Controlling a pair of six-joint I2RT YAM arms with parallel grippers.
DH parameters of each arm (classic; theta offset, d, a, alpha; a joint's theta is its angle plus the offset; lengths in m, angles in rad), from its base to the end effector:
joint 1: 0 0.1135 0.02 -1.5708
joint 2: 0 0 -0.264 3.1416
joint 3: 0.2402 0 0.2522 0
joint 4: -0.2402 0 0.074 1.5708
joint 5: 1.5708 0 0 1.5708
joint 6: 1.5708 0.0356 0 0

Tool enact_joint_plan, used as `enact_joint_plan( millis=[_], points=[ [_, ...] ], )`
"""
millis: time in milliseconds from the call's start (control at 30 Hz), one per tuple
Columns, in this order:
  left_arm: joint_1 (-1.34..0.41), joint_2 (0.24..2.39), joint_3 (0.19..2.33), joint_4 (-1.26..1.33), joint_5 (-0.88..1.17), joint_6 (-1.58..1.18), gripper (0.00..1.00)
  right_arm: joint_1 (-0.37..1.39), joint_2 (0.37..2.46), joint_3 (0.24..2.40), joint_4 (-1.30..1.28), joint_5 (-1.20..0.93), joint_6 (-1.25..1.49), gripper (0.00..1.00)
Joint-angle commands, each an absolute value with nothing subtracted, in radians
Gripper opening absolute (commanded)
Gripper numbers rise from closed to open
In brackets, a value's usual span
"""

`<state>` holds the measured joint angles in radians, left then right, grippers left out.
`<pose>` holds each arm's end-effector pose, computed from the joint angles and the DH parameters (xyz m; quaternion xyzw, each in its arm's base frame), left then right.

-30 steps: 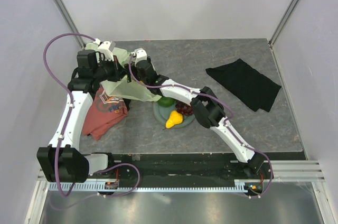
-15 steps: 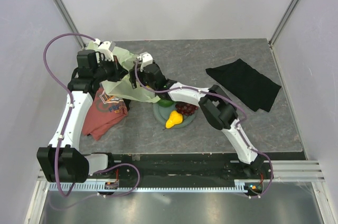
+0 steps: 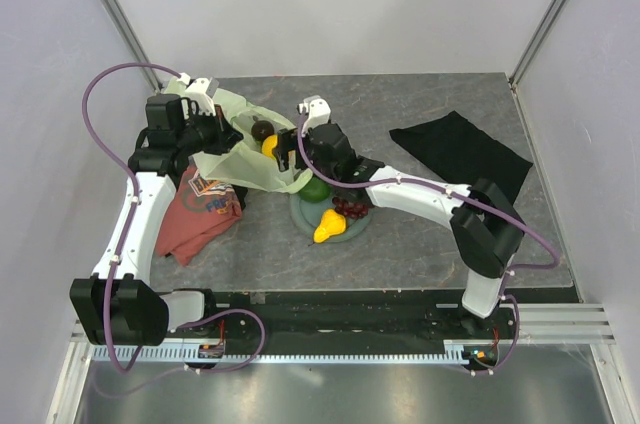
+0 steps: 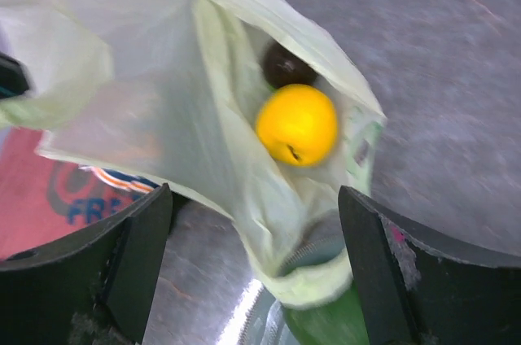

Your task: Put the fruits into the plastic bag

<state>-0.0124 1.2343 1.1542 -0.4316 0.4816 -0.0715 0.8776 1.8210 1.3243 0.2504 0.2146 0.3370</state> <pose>0.2736 -0.0199 0.3512 0.0957 0.8413 -0.2262 0.4815 0.2837 0.3296 0.2788 -0.1459 0.7732 0.2795 0.5502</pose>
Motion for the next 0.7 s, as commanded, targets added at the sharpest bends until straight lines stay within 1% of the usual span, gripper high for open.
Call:
enact_joint_plan(
  millis=[0, 33, 167, 200, 333, 667],
  points=[
    [-0.011, 1.230, 1.163, -0.405, 0.508, -0.095, 0.02, 0.905, 1.778, 1.338, -0.012, 0.394, 0.345, 0.90],
    [-0.011, 1.229, 1.161, -0.405, 0.508, -0.095, 0.02, 0.908, 1.776, 1.342, -0.073, 0.405, 0.347, 0.89],
    [-0.011, 1.232, 1.163, -0.407, 0.506, -0.095, 0.02, 0.908, 1.802, 1.384, -0.161, 0.400, 0.376, 0.85],
    [-0.011, 1.232, 1.161, -0.407, 0.508, -0.095, 0.01, 0.908, 1.815, 1.388, -0.166, 0.397, 0.383, 0.82],
    [-0.011, 1.232, 1.161, -0.407, 0.505, -0.095, 0.01, 0.908, 1.858, 1.430, -0.198, 0.394, 0.397, 0.75],
    [-0.011, 1.235, 1.161, -0.407, 0.503, -0.094, 0.01, 0.896, 1.956, 1.500, -0.216, 0.351, 0.431, 0.68]
  ],
)
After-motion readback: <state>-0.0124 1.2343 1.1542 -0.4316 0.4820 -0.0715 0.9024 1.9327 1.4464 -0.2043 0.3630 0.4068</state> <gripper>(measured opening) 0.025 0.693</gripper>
